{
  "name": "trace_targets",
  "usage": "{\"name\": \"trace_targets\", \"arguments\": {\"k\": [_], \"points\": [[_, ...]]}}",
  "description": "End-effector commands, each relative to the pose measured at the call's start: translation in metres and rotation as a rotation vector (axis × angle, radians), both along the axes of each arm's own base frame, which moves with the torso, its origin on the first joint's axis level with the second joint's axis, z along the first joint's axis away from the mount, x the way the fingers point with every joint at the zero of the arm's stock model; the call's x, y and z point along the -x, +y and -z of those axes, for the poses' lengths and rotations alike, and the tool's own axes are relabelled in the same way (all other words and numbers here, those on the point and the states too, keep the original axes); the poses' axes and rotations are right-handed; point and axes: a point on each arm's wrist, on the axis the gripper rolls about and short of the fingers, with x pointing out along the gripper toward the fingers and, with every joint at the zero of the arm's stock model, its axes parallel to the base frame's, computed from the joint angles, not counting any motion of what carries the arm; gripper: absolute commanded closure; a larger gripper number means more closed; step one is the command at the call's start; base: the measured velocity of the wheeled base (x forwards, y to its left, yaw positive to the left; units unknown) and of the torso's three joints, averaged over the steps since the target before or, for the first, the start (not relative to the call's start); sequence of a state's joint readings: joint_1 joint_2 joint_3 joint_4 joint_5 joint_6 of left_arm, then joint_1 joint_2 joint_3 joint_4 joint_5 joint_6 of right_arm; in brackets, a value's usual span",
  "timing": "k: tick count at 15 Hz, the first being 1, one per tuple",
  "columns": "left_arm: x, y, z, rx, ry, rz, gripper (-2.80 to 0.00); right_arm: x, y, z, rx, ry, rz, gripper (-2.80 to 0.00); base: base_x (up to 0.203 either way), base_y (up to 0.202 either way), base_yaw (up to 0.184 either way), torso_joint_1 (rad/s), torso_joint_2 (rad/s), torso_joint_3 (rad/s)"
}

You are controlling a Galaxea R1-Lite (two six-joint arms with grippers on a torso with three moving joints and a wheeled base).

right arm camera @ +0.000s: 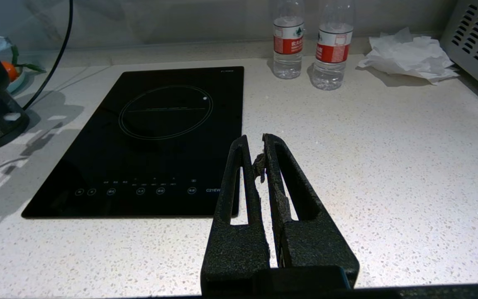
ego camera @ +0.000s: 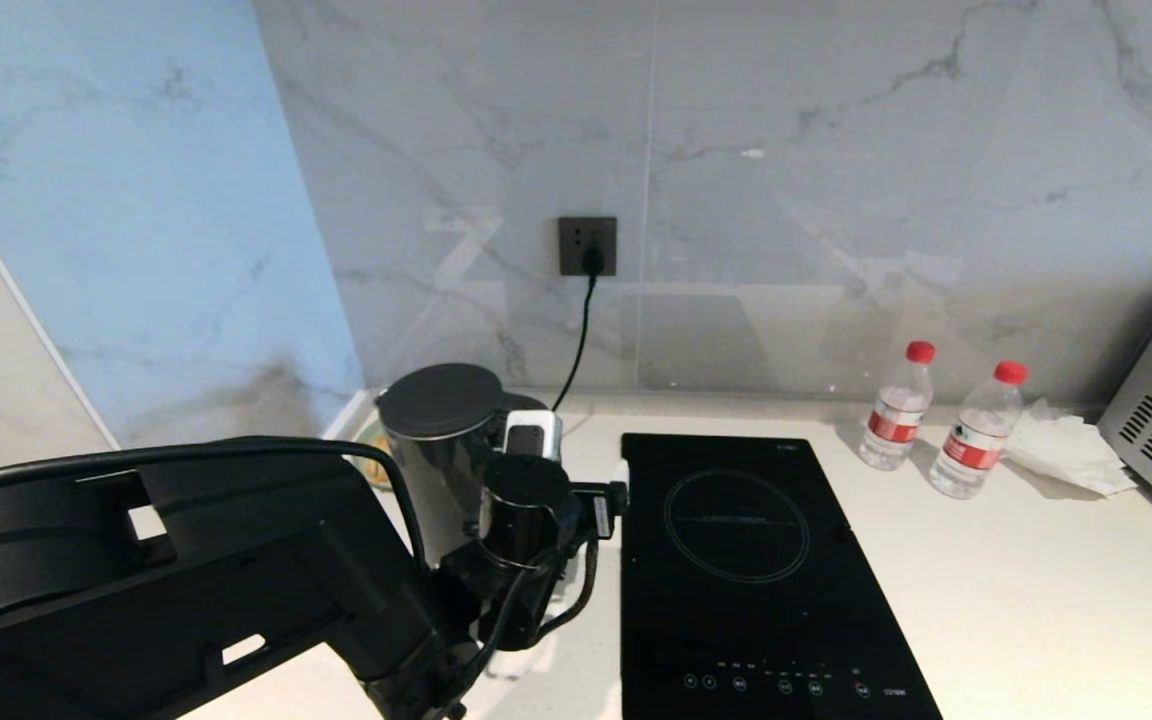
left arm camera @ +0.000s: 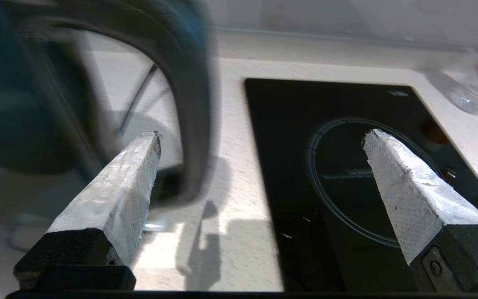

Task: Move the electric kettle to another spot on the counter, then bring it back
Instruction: Pick up the kettle

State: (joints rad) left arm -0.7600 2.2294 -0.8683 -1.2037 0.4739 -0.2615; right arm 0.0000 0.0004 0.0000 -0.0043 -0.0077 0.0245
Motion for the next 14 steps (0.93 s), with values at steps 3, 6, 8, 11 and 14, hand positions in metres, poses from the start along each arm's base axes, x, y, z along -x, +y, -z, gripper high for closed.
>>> {"name": "trace_targets", "arguments": {"k": [3,6,8,11,14], "points": [[-0.002,0.005,-0.003,0.007,-0.010,-0.014,-2.80,0.000,0.000,0.000,0.000,-0.002,0.000,0.00,0.000,0.000,0.000,0.000,0.00,0.000],[-0.002,0.005,-0.003,-0.001,-0.015,-0.014,-2.80,0.000,0.000,0.000,0.000,-0.002,0.000,0.00,0.000,0.000,0.000,0.000,0.00,0.000],[-0.006,0.006,-0.002,-0.005,-0.019,-0.023,-2.80,0.000,0.000,0.000,0.000,-0.002,0.000,0.00,0.000,0.000,0.000,0.000,0.00,0.000],[-0.014,0.008,0.003,-0.029,-0.024,-0.035,-2.80,0.000,0.000,0.000,0.000,-0.002,0.000,0.00,0.000,0.000,0.000,0.000,0.00,0.000],[-0.020,0.003,0.001,-0.025,-0.043,-0.036,-2.80,0.000,0.000,0.000,0.000,-0.002,0.000,0.00,0.000,0.000,0.000,0.000,0.00,0.000]]}}
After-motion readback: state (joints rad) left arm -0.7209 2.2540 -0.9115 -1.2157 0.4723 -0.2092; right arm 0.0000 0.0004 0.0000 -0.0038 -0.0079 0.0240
